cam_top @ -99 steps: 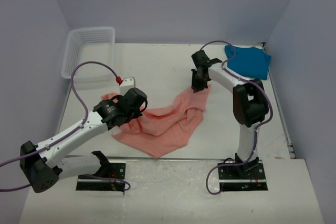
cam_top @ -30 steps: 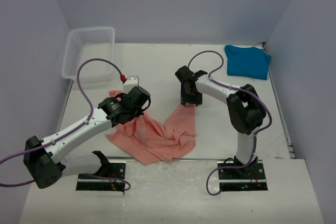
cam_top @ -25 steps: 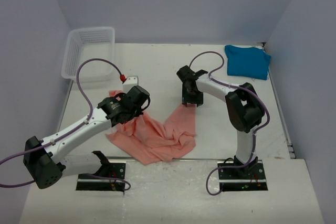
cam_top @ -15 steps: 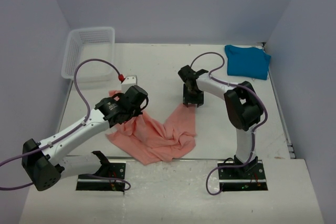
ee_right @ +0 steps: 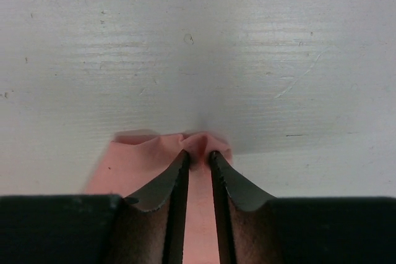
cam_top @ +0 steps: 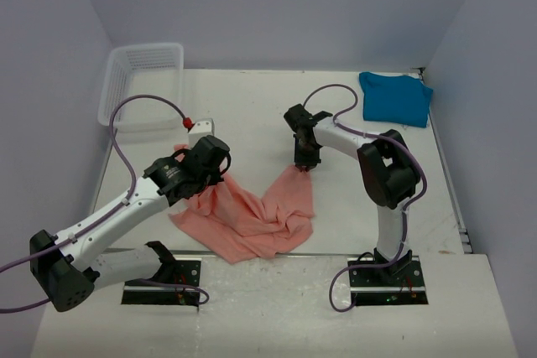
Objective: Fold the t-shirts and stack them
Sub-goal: Flatten out the tshirt
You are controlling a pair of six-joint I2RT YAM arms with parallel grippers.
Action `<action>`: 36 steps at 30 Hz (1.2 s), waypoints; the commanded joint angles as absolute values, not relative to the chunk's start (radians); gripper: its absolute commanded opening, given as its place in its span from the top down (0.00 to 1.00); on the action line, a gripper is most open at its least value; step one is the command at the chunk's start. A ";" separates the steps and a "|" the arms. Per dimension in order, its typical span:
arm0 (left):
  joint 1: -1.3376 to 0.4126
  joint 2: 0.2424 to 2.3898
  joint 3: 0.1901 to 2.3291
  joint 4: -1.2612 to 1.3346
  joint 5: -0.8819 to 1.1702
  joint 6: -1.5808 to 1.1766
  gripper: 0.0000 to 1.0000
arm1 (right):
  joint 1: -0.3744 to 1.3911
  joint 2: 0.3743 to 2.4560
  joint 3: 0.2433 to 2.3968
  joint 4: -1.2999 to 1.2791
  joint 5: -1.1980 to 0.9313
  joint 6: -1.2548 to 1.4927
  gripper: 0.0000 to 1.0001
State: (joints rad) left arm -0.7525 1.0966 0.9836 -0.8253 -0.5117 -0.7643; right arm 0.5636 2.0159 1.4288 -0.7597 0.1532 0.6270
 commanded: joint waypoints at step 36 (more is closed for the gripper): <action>-0.744 1.082 1.646 -0.779 -0.543 -0.358 1.00 | 0.158 1.441 2.114 -0.939 0.275 0.293 1.00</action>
State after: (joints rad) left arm -0.7517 1.1553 1.5822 -0.8333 -0.5869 -0.4763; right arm 0.1555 1.4971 2.0193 -0.9089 0.3347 0.3637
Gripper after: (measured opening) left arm 0.005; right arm 0.011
